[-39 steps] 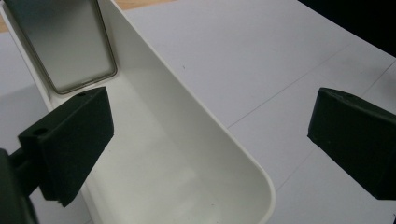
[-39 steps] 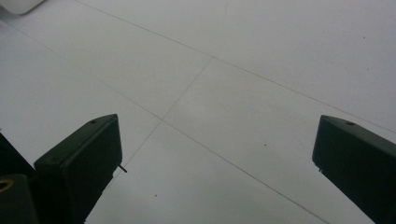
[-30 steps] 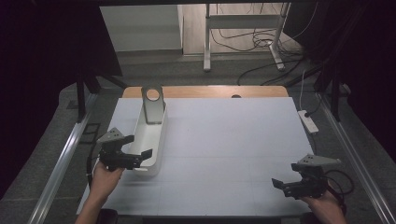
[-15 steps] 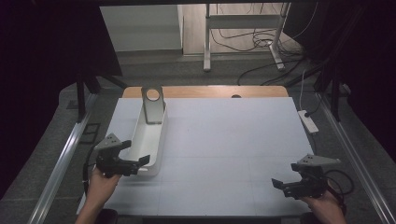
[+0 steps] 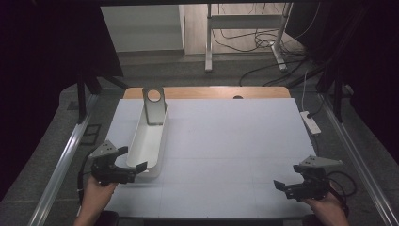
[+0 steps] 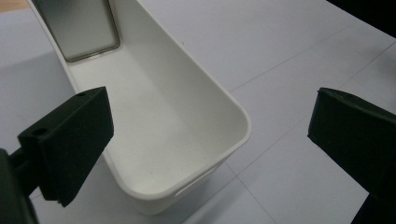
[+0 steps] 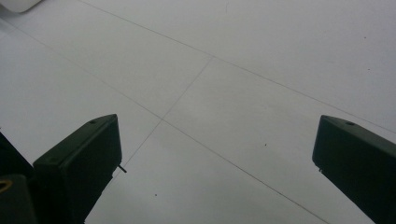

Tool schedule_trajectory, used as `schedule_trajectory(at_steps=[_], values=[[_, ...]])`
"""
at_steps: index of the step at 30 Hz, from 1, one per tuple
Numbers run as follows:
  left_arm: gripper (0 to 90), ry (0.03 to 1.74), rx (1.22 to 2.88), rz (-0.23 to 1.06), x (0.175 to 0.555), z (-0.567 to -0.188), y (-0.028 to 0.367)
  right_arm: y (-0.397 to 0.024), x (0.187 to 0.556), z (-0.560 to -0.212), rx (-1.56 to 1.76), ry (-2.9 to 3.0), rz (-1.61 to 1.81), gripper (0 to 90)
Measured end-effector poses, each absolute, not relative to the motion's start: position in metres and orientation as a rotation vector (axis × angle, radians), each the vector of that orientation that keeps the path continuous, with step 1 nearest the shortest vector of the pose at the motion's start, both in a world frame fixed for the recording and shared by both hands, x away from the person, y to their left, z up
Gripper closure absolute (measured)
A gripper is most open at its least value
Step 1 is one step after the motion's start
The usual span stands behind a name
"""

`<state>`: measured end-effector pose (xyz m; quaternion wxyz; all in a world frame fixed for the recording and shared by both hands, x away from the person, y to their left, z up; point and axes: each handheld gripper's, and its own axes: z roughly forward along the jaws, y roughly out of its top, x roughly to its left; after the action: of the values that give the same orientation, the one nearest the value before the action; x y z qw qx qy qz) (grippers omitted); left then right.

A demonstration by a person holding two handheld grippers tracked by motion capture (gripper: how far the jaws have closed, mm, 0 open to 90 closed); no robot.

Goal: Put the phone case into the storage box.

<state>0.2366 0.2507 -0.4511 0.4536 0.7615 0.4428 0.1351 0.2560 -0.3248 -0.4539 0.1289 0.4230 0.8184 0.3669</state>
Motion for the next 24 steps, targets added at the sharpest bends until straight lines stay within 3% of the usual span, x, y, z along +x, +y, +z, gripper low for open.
schedule_trajectory(at_steps=[24], values=[[0.8,1.138,1.860,0.358,0.207,-0.455,0.267,-0.324,0.256,-0.454,1.233,2.380,1.064,1.7]])
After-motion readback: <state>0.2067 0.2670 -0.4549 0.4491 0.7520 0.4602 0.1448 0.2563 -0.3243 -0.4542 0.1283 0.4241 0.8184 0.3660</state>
